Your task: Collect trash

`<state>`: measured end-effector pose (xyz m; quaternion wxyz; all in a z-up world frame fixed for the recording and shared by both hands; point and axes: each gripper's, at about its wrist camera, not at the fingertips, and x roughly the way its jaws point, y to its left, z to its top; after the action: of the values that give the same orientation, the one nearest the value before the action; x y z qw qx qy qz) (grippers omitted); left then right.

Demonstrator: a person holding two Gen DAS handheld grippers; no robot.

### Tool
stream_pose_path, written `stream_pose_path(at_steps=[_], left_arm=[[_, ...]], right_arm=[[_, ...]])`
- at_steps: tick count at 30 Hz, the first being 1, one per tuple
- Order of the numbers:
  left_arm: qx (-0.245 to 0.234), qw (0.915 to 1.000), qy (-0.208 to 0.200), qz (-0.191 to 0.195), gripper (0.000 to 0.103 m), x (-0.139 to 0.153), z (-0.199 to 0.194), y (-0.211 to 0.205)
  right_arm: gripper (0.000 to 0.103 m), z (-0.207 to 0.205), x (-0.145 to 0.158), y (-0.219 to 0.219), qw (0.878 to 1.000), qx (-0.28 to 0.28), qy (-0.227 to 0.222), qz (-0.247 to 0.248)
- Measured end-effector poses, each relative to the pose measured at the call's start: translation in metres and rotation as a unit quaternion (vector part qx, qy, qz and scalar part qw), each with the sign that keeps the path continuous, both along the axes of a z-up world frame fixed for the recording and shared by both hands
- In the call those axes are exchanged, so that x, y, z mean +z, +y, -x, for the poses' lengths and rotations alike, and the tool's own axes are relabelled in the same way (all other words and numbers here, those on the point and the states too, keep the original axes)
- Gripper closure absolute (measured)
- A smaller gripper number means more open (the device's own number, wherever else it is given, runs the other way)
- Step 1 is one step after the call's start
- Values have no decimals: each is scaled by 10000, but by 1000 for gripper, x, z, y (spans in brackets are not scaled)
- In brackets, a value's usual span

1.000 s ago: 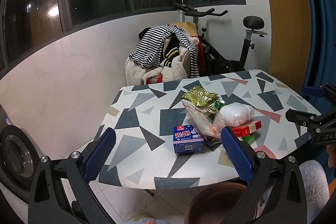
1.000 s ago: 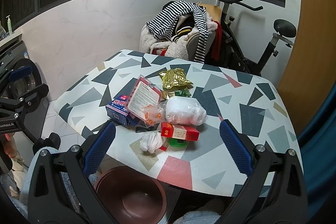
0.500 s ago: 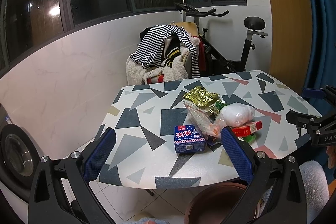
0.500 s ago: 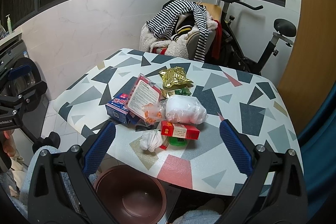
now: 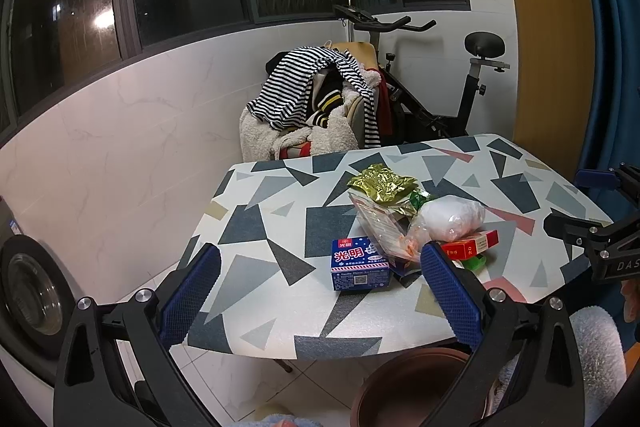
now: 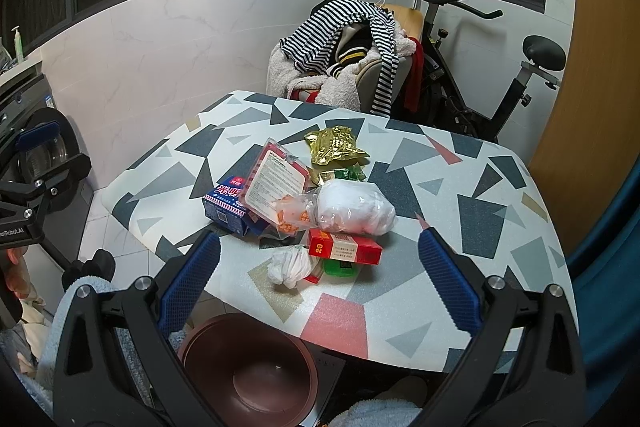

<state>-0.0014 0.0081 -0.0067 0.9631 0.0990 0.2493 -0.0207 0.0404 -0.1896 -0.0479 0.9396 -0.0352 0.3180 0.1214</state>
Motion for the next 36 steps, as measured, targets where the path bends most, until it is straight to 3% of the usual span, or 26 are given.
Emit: stream_pose_path(at_steps=[25,31,36], left_arm=[[2,10000,-26,10,5,-1,1,2],[-68,9996,-84,247,5,0,-5,11],[-140,9987,283,406,5,-13,-18,21]], right_arm=[[6,1,-2,2,10000,4,3,4],[6,2,-3,-1,9999,-63,-92,-93],[6,-7,-4,-21,9986,-410,-90,-325]])
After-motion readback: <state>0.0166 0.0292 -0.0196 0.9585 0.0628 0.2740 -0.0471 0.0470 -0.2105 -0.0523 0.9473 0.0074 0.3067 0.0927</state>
